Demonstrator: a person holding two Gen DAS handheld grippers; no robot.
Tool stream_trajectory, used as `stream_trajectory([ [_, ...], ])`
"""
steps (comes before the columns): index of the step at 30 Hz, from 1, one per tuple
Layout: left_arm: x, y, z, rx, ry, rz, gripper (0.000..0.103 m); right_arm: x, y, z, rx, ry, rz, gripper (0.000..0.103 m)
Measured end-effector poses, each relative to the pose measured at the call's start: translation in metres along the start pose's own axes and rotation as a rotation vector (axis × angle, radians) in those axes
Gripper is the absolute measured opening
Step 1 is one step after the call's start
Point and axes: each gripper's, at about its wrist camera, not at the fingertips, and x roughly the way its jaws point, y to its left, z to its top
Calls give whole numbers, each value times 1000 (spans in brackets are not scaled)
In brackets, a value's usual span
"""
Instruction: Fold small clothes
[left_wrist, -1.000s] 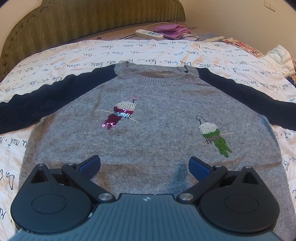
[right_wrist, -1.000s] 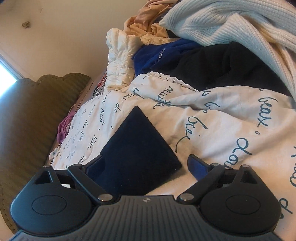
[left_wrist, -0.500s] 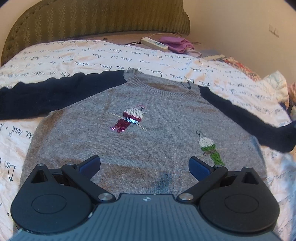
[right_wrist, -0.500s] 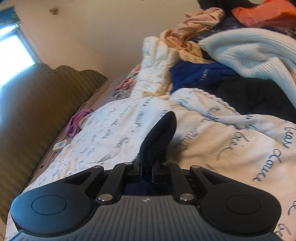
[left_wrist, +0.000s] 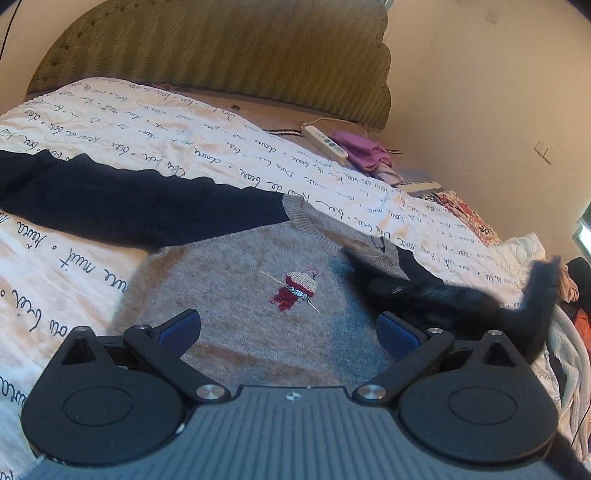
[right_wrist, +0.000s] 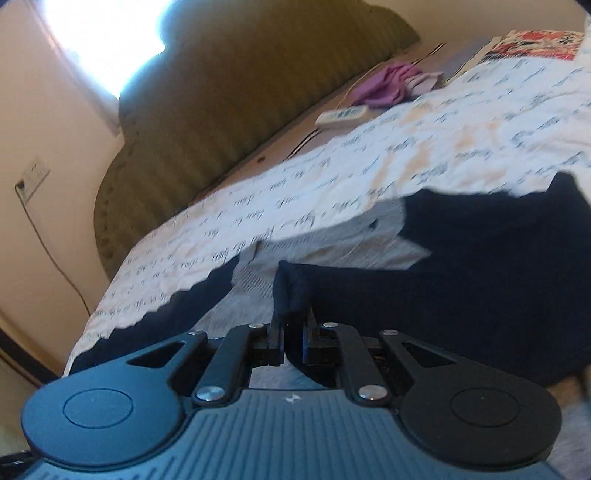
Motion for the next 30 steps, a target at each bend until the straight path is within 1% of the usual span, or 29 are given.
stream_trajectory([
  [1, 1, 1, 0, -4, 1, -12, 103, 9, 5, -6, -19, 17, -25, 9],
  [2, 3, 1, 0, -9, 4, -25, 103, 13, 10, -20, -56, 21, -63, 10],
  [3, 6, 0, -1, -12, 10, -40, 103, 13, 13, -26, -92, 2, -75, 11],
  [5, 14, -2, -2, -19, 30, -78, 103, 2, 16, -33, -123, -27, -81, 15],
  [6, 21, -5, -1, -30, 47, -107, 103, -8, 16, -34, -120, -28, -75, 25],
  [7, 28, -7, -1, -45, 64, -135, 102, -21, 14, -36, -115, -41, -55, 41],
  [8, 38, -9, -2, -65, 85, -164, 102, -37, 11, -40, -125, -79, -41, 52],
  [9, 48, -11, -2, -85, 107, -191, 103, -51, 11, -45, -156, -127, -52, 73],
  [10, 59, -14, -2, -109, 134, -205, 101, -62, 10, -52, -199, -168, -79, 82],
  [11, 67, -18, -1, -128, 153, -214, 101, -71, 7, -57, -248, -187, -121, 82],
  [13, 89, -28, 1, -144, 185, -245, 101, -78, -2, -64, -285, -174, -203, 82],
  [14, 100, -33, 3, -137, 198, -228, 100, -79, -10, -67, -273, -148, -232, 82],
  [15, 111, -38, 4, -131, 217, -200, 94, -78, -19, -68, -246, -122, -242, 82],
  [17, 136, -45, 4, -107, 255, -162, 86, -78, -38, -70, -159, -104, -233, 81],
  [18, 145, -49, 4, -85, 261, -135, 81, -80, -46, -71, -123, -123, -205, 81],
  [20, 150, -58, 5, -23, 219, -108, 80, -82, -53, -71, -81, -138, -182, 81],
  [21, 153, -63, 5, 7, 214, -91, 72, -83, -53, -73, -84, -140, -183, 81],
  [22, 155, -68, 7, 37, 215, -75, 56, -82, -52, -74, -91, -141, -186, 82],
  [23, 157, -72, 7, 56, 215, -61, 47, -82, -51, -75, -97, -141, -190, 82],
  [25, 160, -76, 7, 90, 208, -23, 22, -81, -50, -75, -103, -139, -191, 82],
  [28, 158, -85, 5, 170, 177, 11, 7, -79, -52, -74, -98, -140, -183, 83],
  [30, 155, -93, 2, 225, 148, 30, 6, -78, -52, -74, -94, -142, -179, 83],
])
